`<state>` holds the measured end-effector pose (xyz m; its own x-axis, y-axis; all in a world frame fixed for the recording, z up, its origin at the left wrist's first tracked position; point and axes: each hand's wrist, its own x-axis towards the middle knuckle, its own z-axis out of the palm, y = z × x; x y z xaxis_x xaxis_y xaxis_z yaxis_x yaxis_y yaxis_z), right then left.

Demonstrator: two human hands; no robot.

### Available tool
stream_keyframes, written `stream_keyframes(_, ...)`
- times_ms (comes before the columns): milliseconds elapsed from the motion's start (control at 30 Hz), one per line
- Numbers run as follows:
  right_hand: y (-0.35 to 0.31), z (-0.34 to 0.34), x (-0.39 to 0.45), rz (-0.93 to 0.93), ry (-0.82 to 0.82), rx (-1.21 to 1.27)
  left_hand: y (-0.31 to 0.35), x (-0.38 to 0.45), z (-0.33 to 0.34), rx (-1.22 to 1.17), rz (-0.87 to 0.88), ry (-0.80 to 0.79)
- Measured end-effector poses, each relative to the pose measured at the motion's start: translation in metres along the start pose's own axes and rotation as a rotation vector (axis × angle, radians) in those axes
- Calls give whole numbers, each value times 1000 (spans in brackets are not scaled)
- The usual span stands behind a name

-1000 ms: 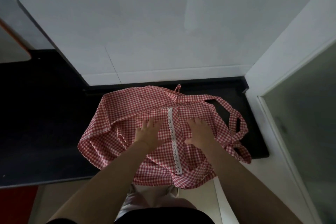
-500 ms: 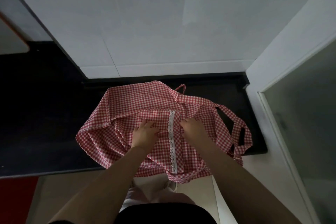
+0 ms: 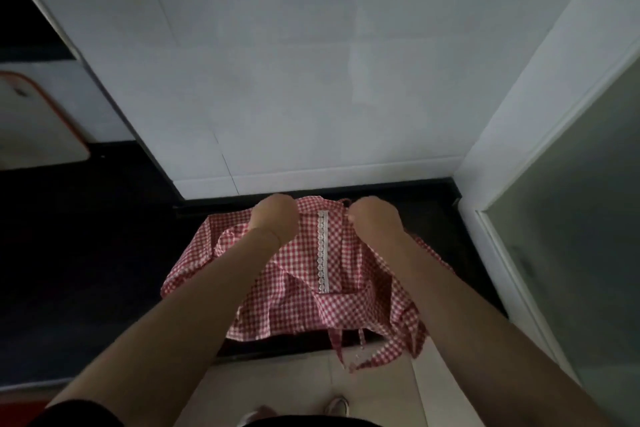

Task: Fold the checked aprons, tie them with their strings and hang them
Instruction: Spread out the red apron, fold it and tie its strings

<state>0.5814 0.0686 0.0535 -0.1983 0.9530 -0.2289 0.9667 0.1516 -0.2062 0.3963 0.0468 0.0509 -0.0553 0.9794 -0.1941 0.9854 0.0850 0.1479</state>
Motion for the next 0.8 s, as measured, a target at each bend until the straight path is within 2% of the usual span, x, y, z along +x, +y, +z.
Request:
stream_keyframes(100,-2,-42,9,1,152,273,-6,9,-39,-259,-28,65)
stream_keyframes(200,-8,-90,10,-14,190,516,-13,8,-84,-440,46,157)
stream_keyframes(333,-16,-140,8,-26,27,670,-22,8,-136,-342,134,138)
stream_keyframes(467,-36,-176,-1,-71,-214,468,-18,-1,-180,-114,225,-71)
stream_keyframes(567,-49,-191,2,-26,-347,392,-13,-3,-199,-72,129,-196)
stream_keyframes(600,-52,-191,6,-24,-304,321,-12,1,-198,-54,116,-166)
stream_keyframes(667,-58,-176,17,-16,-65,179,-15,12,-184,6,110,-1)
stream_keyframes(733,-61,-150,28,14,152,203,-24,19,-156,-55,116,187)
stream_keyframes(800,-58,-110,26,1,199,269,-32,15,-114,-97,112,274)
